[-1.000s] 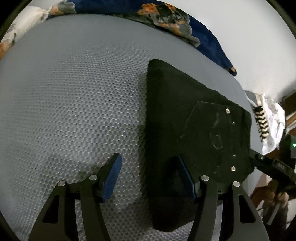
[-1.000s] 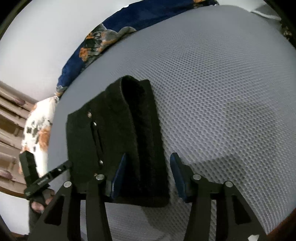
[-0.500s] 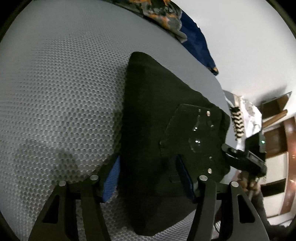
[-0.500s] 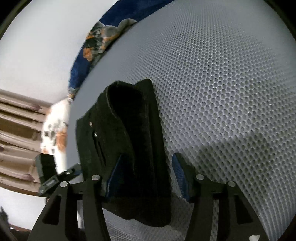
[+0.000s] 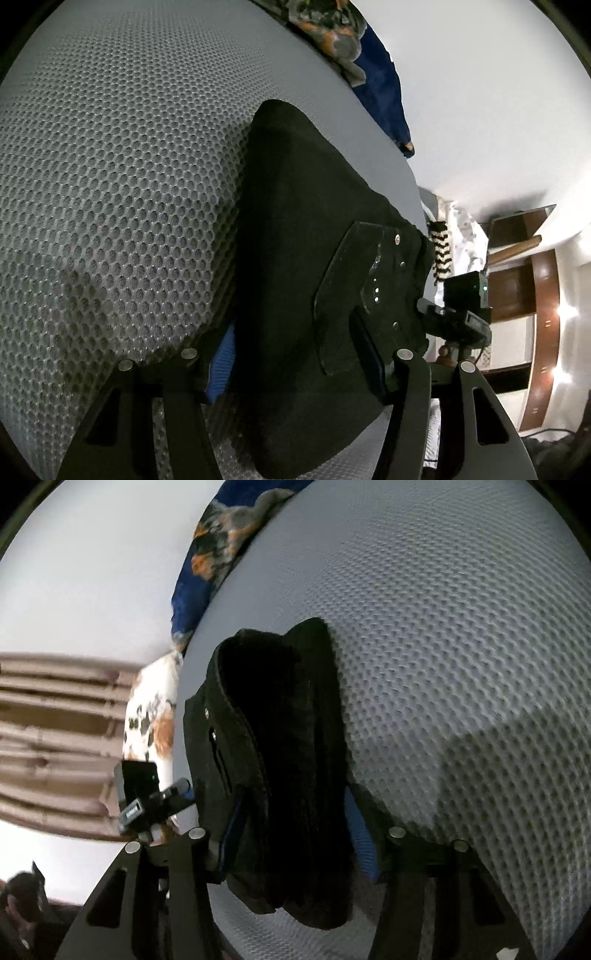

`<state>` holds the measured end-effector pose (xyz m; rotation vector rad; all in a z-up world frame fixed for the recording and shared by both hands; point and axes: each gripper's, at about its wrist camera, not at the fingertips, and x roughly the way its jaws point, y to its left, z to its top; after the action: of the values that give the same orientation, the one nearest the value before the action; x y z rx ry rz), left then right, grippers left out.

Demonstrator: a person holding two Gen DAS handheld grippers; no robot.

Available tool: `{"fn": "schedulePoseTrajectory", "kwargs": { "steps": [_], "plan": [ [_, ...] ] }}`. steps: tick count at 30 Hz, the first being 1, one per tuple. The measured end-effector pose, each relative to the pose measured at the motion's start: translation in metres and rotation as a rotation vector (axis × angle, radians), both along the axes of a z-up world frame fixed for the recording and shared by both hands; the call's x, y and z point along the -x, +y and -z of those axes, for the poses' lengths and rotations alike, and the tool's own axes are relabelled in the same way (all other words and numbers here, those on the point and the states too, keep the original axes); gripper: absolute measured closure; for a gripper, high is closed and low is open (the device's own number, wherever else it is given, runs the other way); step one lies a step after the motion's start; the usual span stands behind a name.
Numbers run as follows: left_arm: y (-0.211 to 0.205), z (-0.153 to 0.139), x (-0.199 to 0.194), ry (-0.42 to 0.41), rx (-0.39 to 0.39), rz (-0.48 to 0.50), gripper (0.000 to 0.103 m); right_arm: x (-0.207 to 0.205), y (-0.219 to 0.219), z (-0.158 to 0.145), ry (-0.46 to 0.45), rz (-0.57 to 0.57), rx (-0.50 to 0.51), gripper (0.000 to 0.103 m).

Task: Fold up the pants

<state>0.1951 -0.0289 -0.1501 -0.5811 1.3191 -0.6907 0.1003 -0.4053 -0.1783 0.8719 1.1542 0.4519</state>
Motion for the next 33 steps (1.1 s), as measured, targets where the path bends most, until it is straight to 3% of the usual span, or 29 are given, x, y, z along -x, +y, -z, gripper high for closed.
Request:
{"fn": "schedulePoseTrajectory", "kwargs": {
  "steps": [7,13,15,18,21,28,33],
  "plan": [
    [0.013,0.003,-0.01,0.008,0.055,-0.015,0.044,-0.009,-0.008,0.008,-0.002,-0.068,-0.068,0.061],
    [0.003,-0.005,-0.015,-0.024,0.021,0.008,0.044,-0.022,-0.003,0.007,0.004,-0.138,-0.056,0.061],
    [0.004,-0.007,-0.009,-0.04,0.004,0.008,0.049,-0.024,-0.003,0.006,0.005,-0.139,-0.051,0.061],
    [0.004,-0.007,-0.007,-0.046,-0.038,-0.005,0.062,-0.024,-0.001,0.005,-0.003,-0.124,-0.039,0.061],
    [0.002,-0.007,-0.004,-0.065,-0.069,0.001,0.066,-0.03,0.006,0.005,-0.014,-0.101,-0.045,0.061],
    [-0.015,-0.012,0.008,-0.142,-0.19,-0.003,0.068,-0.028,0.02,-0.001,-0.032,-0.012,0.031,0.07],
    [-0.043,-0.022,0.016,-0.198,-0.332,0.004,0.072,-0.019,0.033,-0.018,-0.06,0.057,0.113,0.074]
  ]
}}
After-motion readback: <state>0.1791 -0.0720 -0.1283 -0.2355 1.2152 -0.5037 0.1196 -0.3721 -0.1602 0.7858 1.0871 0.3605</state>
